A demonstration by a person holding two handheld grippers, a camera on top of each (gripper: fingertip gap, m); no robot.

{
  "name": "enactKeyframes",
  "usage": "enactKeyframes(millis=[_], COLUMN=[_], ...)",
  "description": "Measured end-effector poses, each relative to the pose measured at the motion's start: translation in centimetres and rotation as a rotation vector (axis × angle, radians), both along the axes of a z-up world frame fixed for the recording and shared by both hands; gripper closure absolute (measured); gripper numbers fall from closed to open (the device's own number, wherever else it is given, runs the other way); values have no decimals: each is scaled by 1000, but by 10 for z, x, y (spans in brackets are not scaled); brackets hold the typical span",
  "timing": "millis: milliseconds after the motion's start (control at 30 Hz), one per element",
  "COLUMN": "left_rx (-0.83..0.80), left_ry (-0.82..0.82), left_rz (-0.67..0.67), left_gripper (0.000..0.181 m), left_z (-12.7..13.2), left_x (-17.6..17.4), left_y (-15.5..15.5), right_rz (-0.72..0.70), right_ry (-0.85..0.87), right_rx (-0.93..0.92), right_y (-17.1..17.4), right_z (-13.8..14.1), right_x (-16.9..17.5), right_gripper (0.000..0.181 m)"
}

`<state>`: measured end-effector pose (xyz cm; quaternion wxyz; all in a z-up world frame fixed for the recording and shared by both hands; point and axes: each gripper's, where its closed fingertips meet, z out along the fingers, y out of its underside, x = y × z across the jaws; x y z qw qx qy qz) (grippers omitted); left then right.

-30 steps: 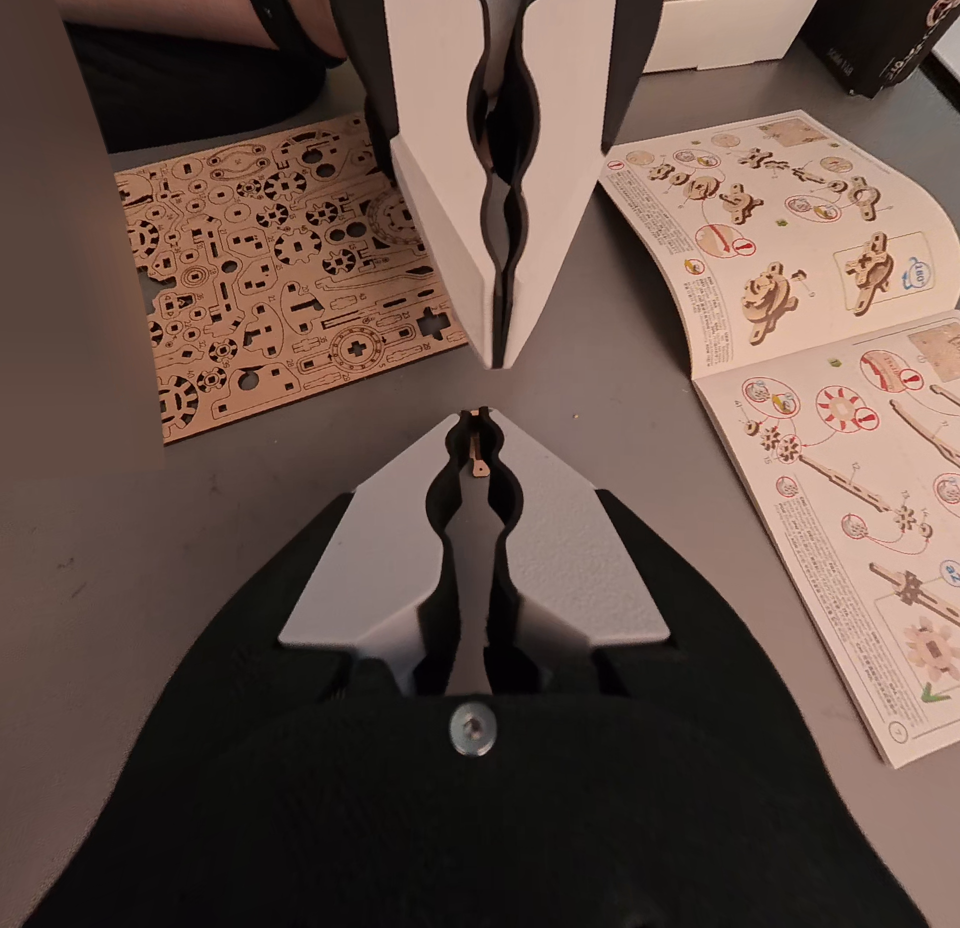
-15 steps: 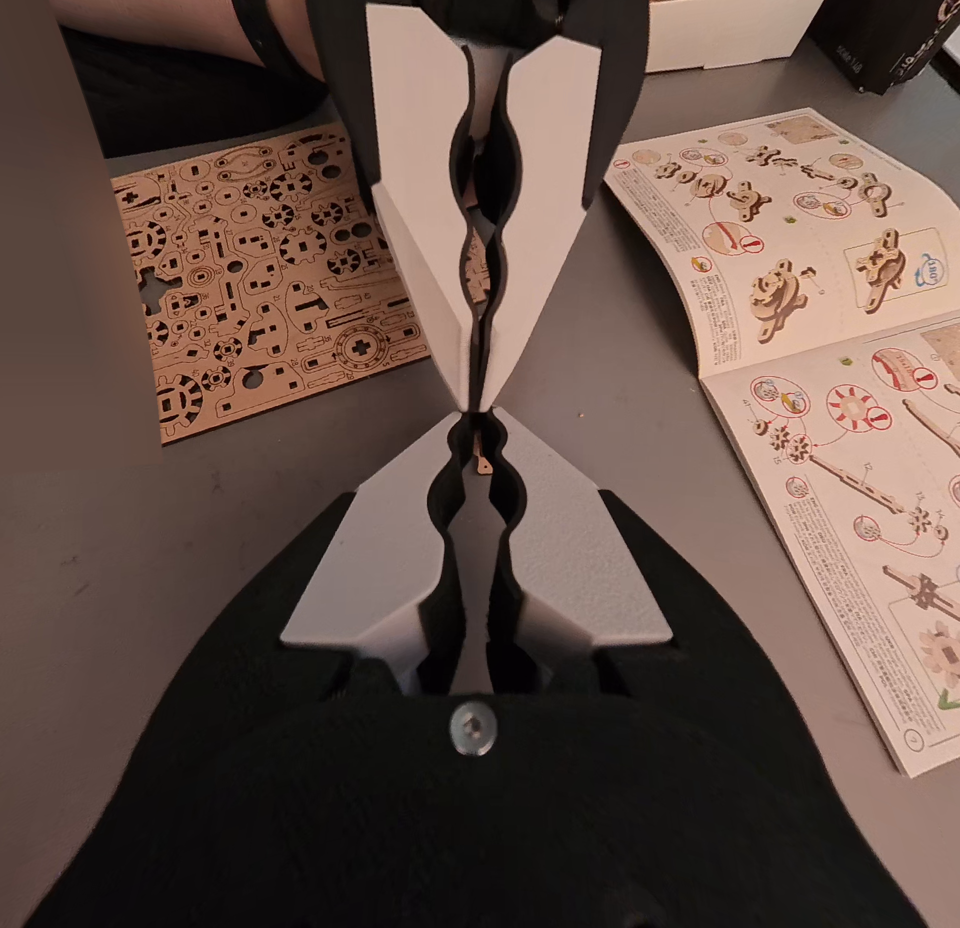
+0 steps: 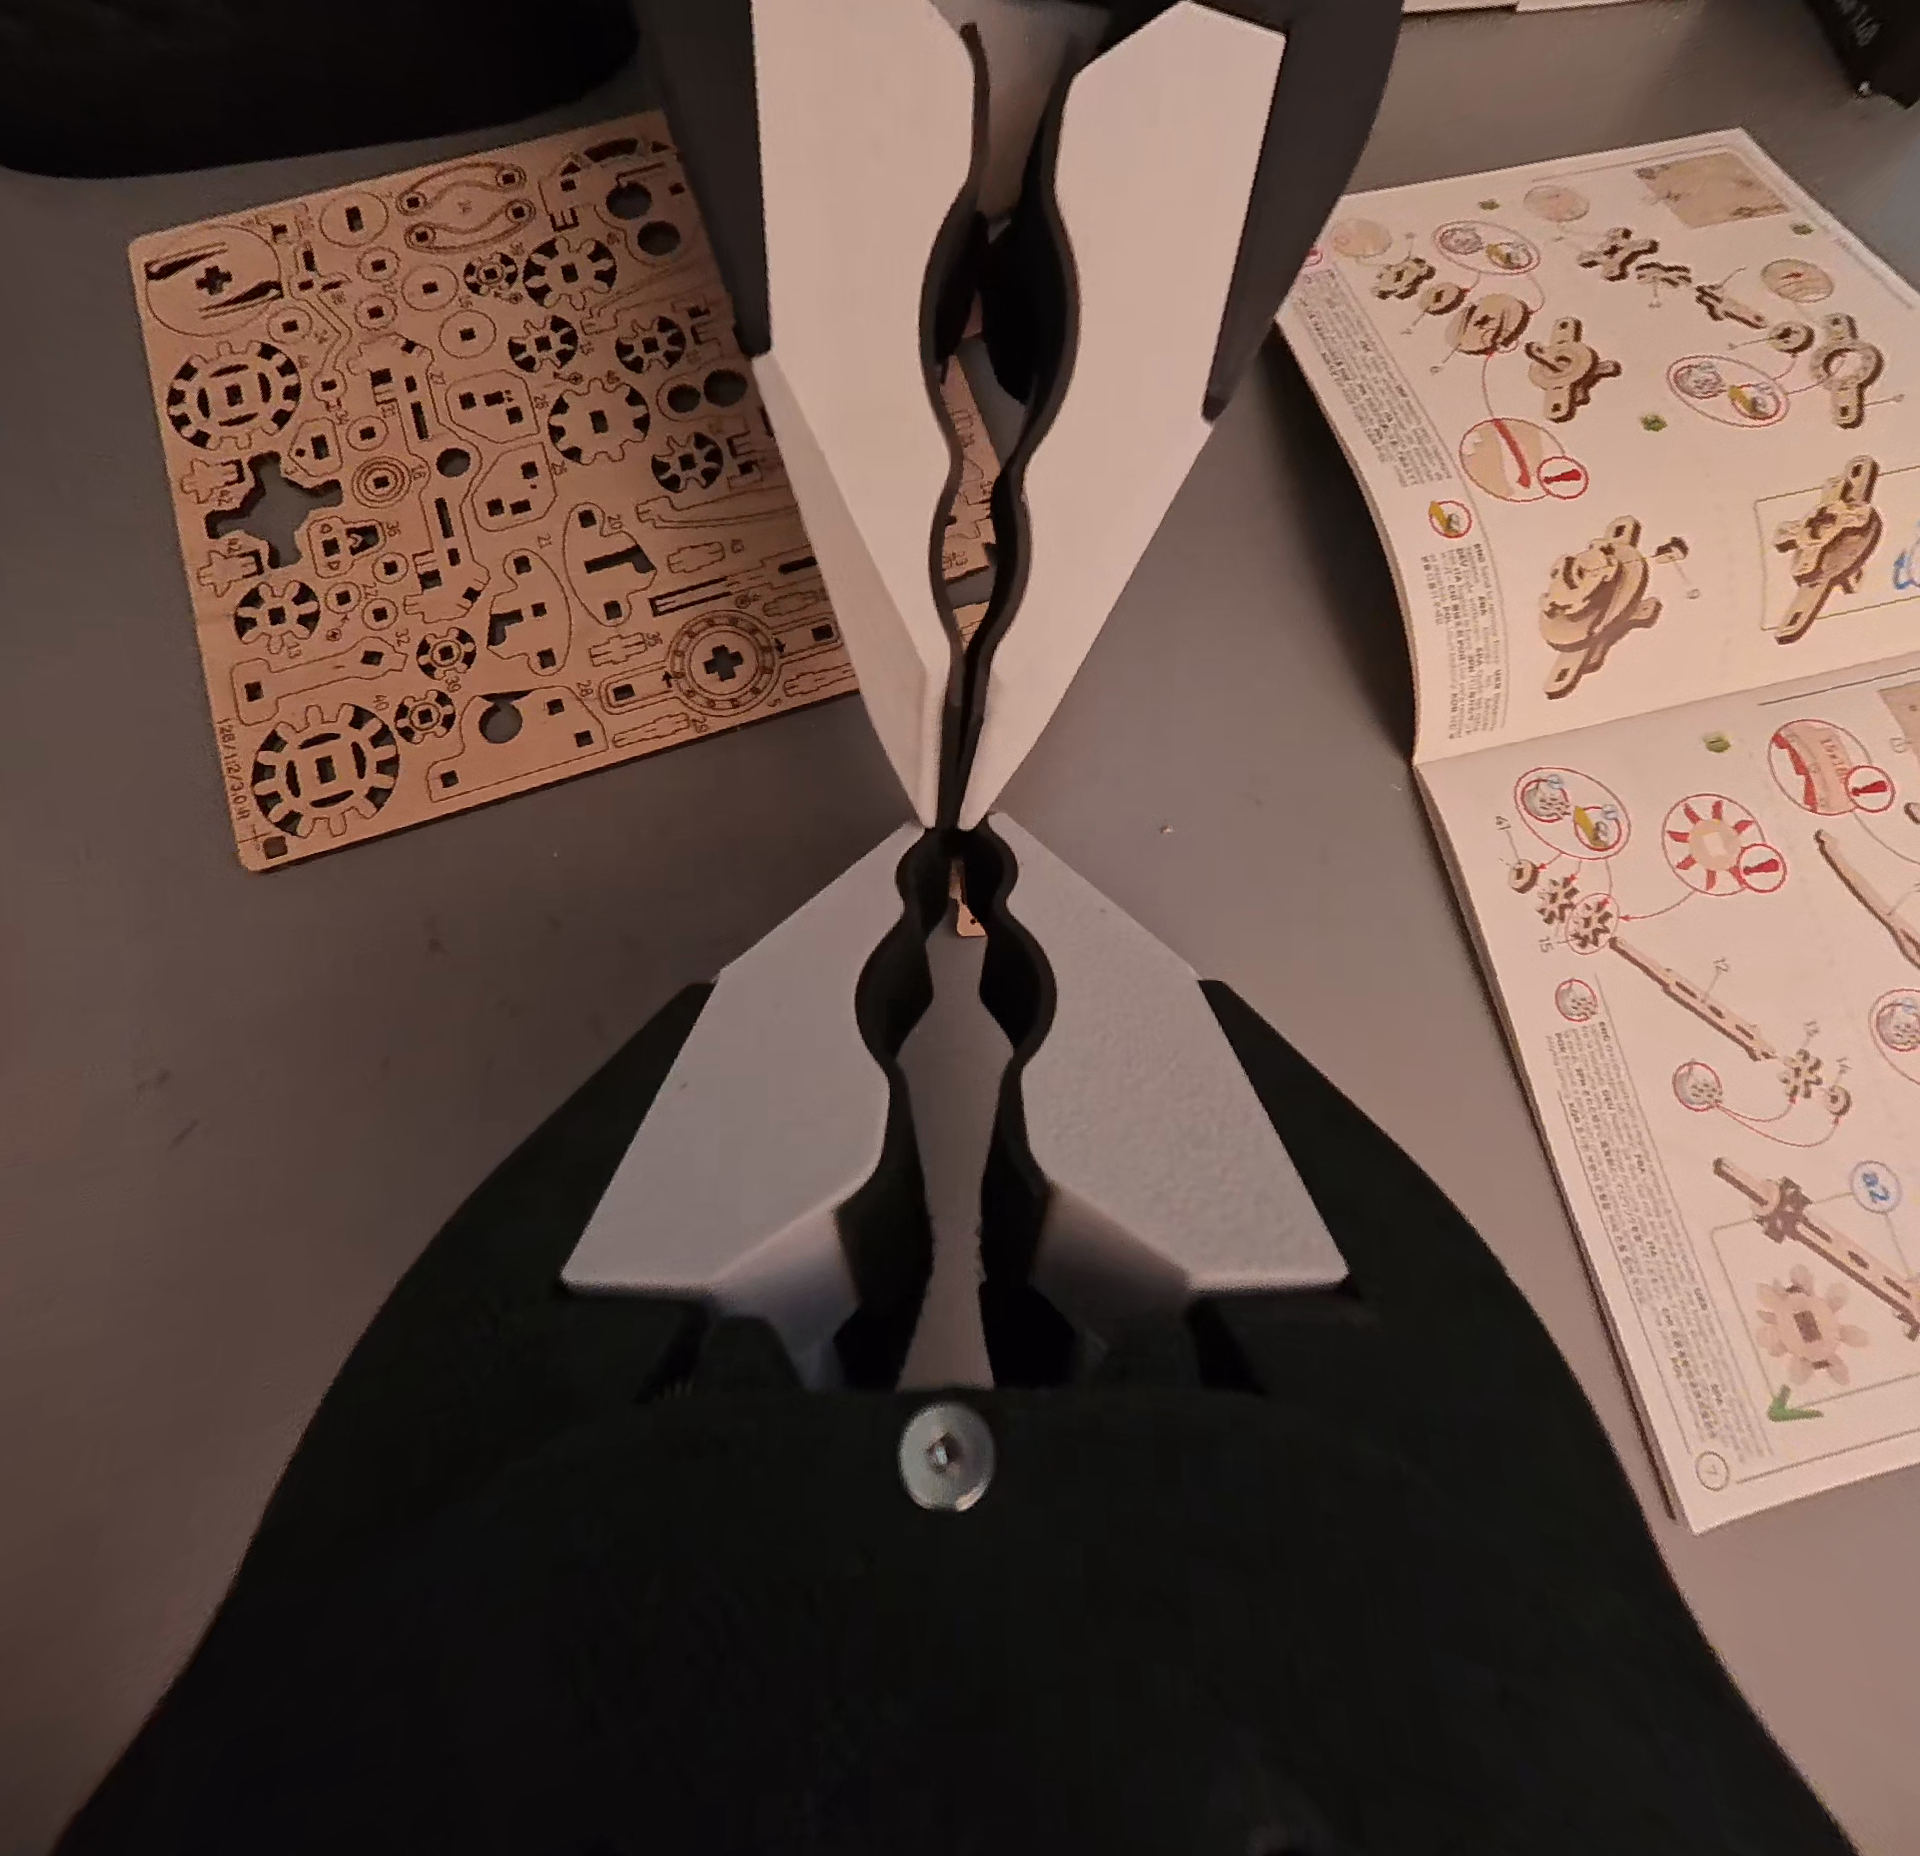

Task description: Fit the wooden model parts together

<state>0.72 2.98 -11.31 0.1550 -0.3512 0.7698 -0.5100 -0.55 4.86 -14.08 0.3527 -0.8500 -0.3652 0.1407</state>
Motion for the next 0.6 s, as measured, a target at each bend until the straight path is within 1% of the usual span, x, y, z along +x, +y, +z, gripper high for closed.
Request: enactKeyframes(millis=[67,200,267,333,367,467,500,533,600], left_rx=[2,-36,-3,44,59,100,132,165,206], left_ry=[0,24,28,42,60,103,117,131,144], left_rz=[0,-1,12,21,12,-5,-4,2,19], left_gripper=[181,181,181,181,181,181,181,181,181], left_z=[0,4,3,-2,-6,-17,-23,-29,-38], left_x=[-1,-5,-7,-11,-13,-14,-14,-13,-11], left_y=[0,5,15,22,22,14,12,12,11], right_rz=[5,-11,-13,-21,-36,-24,-26,-20,-16], right_ry=[-15,82,105,98,97,125,110,93,63], right_rx=[10,35,26,7,17,75,82,74,59], right_y=[1,3,1,-1,1,0,-1,-4,-6], right_z=[0,2,2,-3,-2,14,14,12,3], right_x=[0,-3,-3,-2,0,2,6,9,12], right_gripper=[179,179,179,162,158,164,168,174,181])
